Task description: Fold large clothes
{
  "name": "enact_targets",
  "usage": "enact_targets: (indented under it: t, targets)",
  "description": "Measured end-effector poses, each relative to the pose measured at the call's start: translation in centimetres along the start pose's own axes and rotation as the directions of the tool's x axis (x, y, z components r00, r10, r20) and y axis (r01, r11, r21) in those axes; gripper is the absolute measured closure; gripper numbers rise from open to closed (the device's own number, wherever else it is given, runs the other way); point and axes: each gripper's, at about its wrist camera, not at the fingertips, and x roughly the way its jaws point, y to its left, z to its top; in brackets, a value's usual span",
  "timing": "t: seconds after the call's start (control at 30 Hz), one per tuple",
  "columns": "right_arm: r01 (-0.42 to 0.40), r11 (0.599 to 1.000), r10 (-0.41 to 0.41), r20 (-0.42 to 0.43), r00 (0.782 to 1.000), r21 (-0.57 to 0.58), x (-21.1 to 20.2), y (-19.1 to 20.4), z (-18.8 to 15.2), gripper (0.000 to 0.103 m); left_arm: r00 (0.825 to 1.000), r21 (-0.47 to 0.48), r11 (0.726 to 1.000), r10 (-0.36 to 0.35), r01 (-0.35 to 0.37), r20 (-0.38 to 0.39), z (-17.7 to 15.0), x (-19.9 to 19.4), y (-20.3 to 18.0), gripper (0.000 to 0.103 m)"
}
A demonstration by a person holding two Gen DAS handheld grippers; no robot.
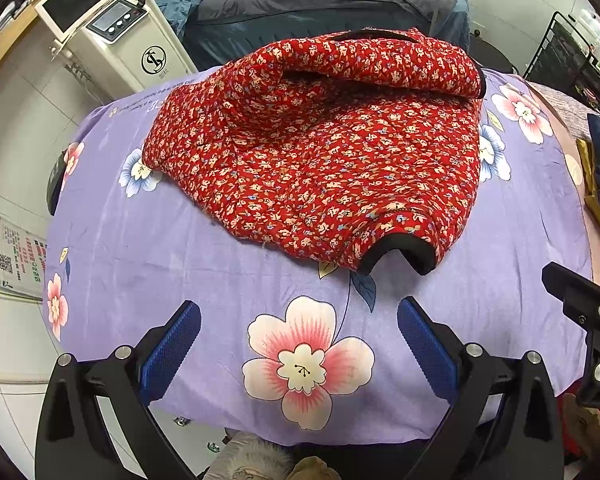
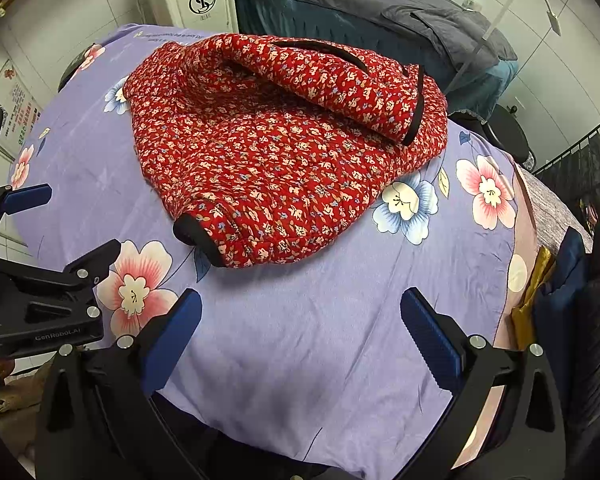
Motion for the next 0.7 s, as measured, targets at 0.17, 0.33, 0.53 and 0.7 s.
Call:
enact_targets:
  t: [0.17, 0.33, 0.53, 0.7]
  targets:
    - [0.001, 1.000, -0.001, 0.000, 1.000, -0.002, 0.01, 0.01, -0.02, 0.004, 1.000, 0.000, 1.000, 0.002, -0.002, -0.003, -0.06, 0.11, 0.00, 0.006]
    - [0.001, 1.000, -0.001, -0.001, 1.000, -0.001, 0.10, 0.00, 0.03, 0.004, 1.000, 0.000, 1.000, 0.004, -0.004, -0.002, -0.07, 0.22, 0.07, 0.006]
    - [-0.001, 1.000, 0.001, -0.001, 1.000, -0.005, 0.36, -0.11, -0.27, 0.004, 1.000, -0.004, 1.000, 0.007, -0.007, -0.008, 0.06, 0.42, 0.19, 0.006]
    - [-0.009, 1.000, 0.009, -0.002, 1.000, -0.009, 0.49, -0.18, 0.17, 0.004, 1.000, -0.002, 1.000, 0.016, -0.016, -0.011, 0.27, 0.69, 0.21, 0.006]
